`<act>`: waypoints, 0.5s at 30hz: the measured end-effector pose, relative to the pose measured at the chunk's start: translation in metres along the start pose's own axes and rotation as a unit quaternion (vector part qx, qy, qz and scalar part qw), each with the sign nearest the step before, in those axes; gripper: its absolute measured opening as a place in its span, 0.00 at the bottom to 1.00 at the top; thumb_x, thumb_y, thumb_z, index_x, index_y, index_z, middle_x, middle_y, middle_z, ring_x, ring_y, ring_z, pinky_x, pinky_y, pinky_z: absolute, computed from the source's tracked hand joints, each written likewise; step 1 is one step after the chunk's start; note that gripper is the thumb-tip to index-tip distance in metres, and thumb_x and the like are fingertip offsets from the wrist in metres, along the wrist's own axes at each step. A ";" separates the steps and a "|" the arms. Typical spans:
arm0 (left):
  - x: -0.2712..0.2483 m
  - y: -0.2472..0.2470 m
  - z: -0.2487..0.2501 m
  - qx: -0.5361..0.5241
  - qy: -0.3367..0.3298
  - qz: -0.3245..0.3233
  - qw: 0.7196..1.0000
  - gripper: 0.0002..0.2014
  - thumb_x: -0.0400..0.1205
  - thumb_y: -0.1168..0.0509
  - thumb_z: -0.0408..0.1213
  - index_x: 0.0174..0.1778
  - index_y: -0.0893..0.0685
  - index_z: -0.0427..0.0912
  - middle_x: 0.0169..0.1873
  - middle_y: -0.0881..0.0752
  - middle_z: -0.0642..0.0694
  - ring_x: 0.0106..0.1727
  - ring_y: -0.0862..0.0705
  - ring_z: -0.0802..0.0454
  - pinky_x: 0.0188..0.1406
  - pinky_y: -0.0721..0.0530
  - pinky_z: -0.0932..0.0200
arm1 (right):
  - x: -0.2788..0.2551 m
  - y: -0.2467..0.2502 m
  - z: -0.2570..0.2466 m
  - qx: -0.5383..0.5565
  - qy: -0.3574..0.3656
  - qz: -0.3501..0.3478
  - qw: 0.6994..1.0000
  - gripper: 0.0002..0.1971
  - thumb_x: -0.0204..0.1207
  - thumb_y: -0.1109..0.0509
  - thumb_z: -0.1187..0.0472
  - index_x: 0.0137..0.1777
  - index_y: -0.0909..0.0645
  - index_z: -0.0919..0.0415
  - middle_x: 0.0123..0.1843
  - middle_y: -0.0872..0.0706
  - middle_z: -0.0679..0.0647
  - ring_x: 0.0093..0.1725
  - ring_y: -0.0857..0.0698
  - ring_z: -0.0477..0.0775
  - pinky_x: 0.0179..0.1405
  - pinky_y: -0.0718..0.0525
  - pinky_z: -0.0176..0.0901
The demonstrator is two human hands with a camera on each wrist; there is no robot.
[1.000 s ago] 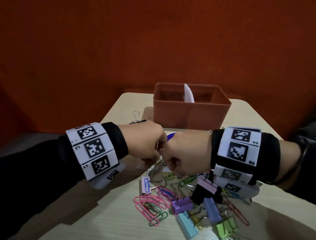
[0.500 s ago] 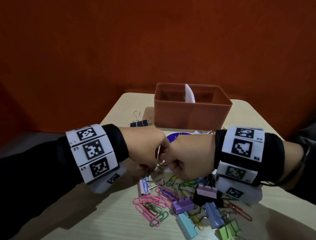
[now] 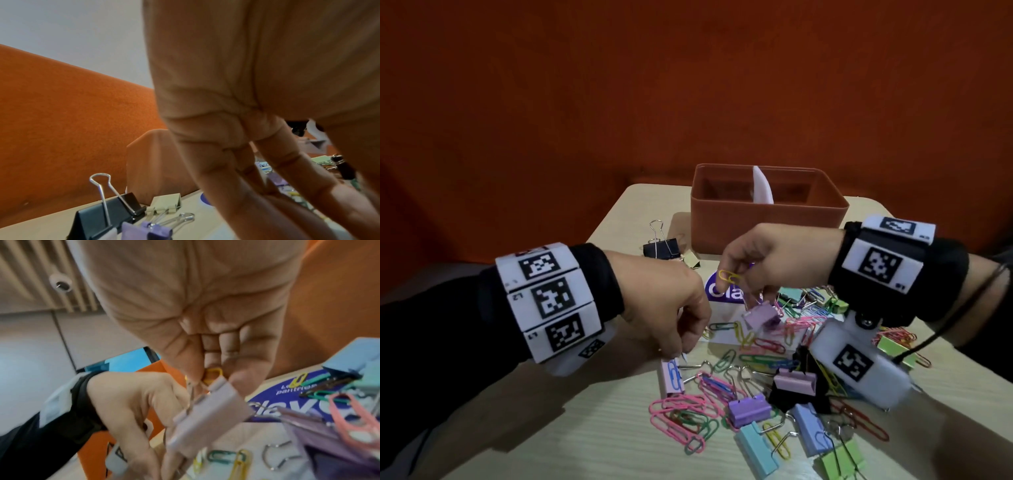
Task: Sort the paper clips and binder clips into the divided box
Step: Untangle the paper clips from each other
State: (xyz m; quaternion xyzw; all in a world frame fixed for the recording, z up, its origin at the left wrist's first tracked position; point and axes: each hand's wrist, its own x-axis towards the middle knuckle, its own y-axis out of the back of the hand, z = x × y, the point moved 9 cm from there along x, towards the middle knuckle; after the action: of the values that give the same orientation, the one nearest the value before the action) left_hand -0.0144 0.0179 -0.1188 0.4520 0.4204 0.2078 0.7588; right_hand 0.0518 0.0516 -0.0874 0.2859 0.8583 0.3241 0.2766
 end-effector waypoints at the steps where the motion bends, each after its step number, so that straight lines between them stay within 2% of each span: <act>1: 0.000 0.000 0.001 0.003 -0.001 -0.003 1.000 0.04 0.72 0.25 0.36 0.40 0.12 0.46 0.41 0.12 0.49 0.39 0.17 0.59 0.31 0.24 0.75 | 0.001 0.001 0.004 0.051 -0.014 -0.005 0.999 0.11 0.75 0.38 0.78 0.48 0.16 0.66 0.32 0.19 0.59 0.29 0.19 0.49 0.31 0.16 0.40; 3: 0.000 0.000 0.001 0.007 0.000 -0.003 1.000 0.04 0.72 0.25 0.36 0.40 0.13 0.45 0.41 0.12 0.49 0.40 0.17 0.56 0.32 0.24 0.73 | 0.001 0.003 0.013 0.150 -0.037 -0.010 0.988 0.12 0.75 0.40 0.79 0.44 0.17 0.66 0.30 0.23 0.60 0.24 0.21 0.46 0.24 0.18 0.36; 5: -0.001 0.000 0.000 0.003 0.002 0.002 1.000 0.04 0.71 0.25 0.36 0.39 0.13 0.45 0.40 0.12 0.50 0.38 0.17 0.59 0.30 0.24 0.73 | 0.000 0.007 0.020 0.193 -0.043 -0.012 0.980 0.12 0.75 0.39 0.79 0.42 0.18 0.65 0.30 0.22 0.60 0.23 0.21 0.45 0.21 0.19 0.33; 8: -0.002 0.001 0.000 -0.016 0.008 0.015 1.000 0.06 0.71 0.24 0.34 0.38 0.15 0.45 0.33 0.13 0.54 0.33 0.19 0.66 0.28 0.25 0.76 | -0.004 0.006 0.027 0.175 -0.043 -0.031 0.983 0.08 0.75 0.34 0.78 0.42 0.19 0.66 0.35 0.15 0.61 0.25 0.17 0.46 0.24 0.17 0.34; 10: -0.003 0.002 -0.001 -0.026 0.016 0.027 0.999 0.08 0.70 0.24 0.33 0.39 0.16 0.47 0.33 0.15 0.56 0.32 0.20 0.66 0.27 0.25 0.75 | -0.008 0.003 0.030 0.141 -0.045 -0.037 0.988 0.05 0.74 0.31 0.76 0.42 0.19 0.66 0.35 0.12 0.61 0.28 0.14 0.49 0.29 0.15 0.36; 15: -0.003 0.001 -0.001 -0.013 0.036 0.023 0.999 0.11 0.69 0.25 0.33 0.44 0.15 0.48 0.32 0.15 0.55 0.30 0.22 0.64 0.29 0.22 0.67 | -0.016 0.004 0.041 0.062 -0.076 -0.011 0.995 0.04 0.73 0.28 0.74 0.42 0.17 0.66 0.33 0.11 0.59 0.30 0.12 0.50 0.32 0.14 0.40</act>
State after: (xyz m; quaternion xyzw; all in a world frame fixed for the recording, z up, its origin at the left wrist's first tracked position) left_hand -0.0168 0.0170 -0.1170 0.4440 0.4341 0.2473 0.7439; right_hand 0.0911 0.0598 -0.1063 0.3166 0.8566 0.2441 0.3262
